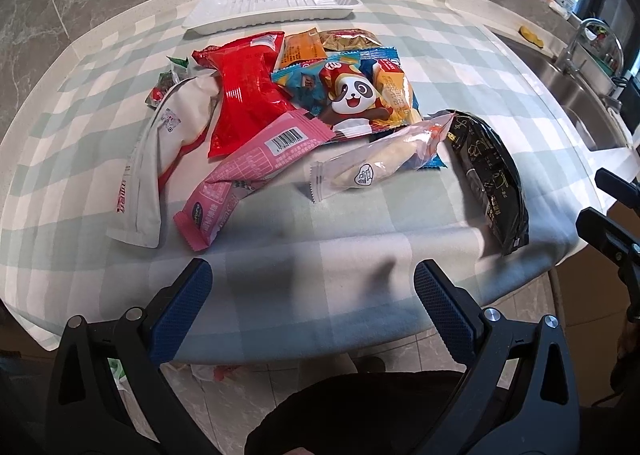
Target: Organize snacks
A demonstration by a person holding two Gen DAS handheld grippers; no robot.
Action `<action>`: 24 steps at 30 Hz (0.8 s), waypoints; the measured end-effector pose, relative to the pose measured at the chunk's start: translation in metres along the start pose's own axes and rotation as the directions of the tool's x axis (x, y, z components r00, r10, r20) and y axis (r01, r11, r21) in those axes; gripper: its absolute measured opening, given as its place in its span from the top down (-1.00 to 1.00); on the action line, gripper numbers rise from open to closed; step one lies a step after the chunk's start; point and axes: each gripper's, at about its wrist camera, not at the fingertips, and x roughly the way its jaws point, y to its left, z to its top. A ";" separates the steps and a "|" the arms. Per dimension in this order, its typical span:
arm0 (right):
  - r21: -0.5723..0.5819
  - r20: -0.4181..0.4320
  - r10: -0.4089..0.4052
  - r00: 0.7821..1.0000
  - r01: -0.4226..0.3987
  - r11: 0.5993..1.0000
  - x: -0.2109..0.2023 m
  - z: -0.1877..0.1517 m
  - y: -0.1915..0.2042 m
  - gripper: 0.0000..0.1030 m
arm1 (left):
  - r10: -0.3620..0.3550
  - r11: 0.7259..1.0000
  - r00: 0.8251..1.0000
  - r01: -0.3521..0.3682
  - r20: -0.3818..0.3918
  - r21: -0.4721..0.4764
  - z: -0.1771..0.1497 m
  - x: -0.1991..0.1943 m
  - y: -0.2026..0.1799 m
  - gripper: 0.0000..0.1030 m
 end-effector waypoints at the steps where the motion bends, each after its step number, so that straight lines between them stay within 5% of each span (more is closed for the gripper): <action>1: 0.000 0.000 0.000 1.000 0.000 1.000 0.000 0.000 0.000 -0.95 | 0.000 1.000 1.000 0.000 0.001 0.000 0.000 0.000 0.000 -0.99; 24: 0.002 -0.002 0.000 1.000 0.000 1.000 0.000 0.000 0.000 -0.95 | 0.006 1.000 1.000 -0.006 0.010 -0.002 -0.001 0.000 0.000 -0.99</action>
